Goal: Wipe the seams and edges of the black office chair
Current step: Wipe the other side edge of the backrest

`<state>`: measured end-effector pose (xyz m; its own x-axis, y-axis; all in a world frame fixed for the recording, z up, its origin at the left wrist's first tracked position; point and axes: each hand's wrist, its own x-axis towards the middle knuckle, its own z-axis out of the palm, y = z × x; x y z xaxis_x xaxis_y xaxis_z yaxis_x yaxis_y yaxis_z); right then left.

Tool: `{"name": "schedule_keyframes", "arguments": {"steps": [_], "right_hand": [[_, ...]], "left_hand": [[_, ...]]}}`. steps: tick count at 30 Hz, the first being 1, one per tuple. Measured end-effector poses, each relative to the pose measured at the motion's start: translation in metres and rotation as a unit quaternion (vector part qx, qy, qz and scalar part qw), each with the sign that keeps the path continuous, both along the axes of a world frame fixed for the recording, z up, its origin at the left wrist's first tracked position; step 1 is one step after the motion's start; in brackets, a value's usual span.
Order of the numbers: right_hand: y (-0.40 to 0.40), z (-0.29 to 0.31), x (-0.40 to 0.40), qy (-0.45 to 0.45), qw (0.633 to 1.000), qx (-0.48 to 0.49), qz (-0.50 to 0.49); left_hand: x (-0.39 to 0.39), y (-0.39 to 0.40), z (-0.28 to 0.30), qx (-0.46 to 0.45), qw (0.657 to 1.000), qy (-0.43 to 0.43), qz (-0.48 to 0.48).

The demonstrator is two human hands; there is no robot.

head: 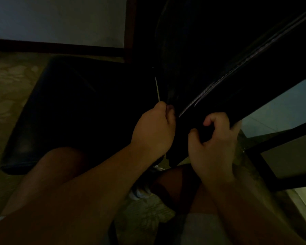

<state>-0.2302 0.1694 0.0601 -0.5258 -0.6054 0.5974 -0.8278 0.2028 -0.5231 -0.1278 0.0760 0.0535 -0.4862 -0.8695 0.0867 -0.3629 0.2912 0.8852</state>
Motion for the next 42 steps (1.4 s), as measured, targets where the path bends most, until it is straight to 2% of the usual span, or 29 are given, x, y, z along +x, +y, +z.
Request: {"name": "schedule_keyframes", "arguments": {"steps": [5,10,16,21,25,30,35,42], "right_hand": [[0.002,-0.001,-0.002,0.006,1.000,-0.002,0.004],[-0.001,0.000,0.000,0.002,1.000,-0.009,0.012],[0.002,-0.003,-0.002,0.013,1.000,0.005,0.002],[0.001,-0.001,0.001,-0.001,1.000,0.000,0.008],[0.003,-0.002,-0.001,0.004,1.000,0.001,0.010],[0.000,0.001,0.001,0.001,1.000,-0.007,0.014],[0.004,-0.002,0.000,0.000,1.000,-0.002,0.010],[0.002,0.000,0.003,-0.009,1.000,-0.006,0.013]], "left_hand": [[0.006,0.013,-0.002,-0.052,0.998,-0.016,-0.045],[-0.002,-0.012,0.004,-0.009,1.000,0.004,0.003],[0.010,0.004,0.001,-0.033,0.997,-0.008,-0.069],[0.003,-0.012,0.007,-0.018,0.999,0.013,-0.025],[0.012,0.008,0.010,-0.071,0.994,0.005,-0.080],[0.003,-0.010,0.007,-0.011,1.000,0.015,-0.018],[0.014,0.007,0.005,-0.056,0.995,0.000,-0.080],[0.009,-0.008,0.006,-0.041,0.998,0.025,-0.034]]}}
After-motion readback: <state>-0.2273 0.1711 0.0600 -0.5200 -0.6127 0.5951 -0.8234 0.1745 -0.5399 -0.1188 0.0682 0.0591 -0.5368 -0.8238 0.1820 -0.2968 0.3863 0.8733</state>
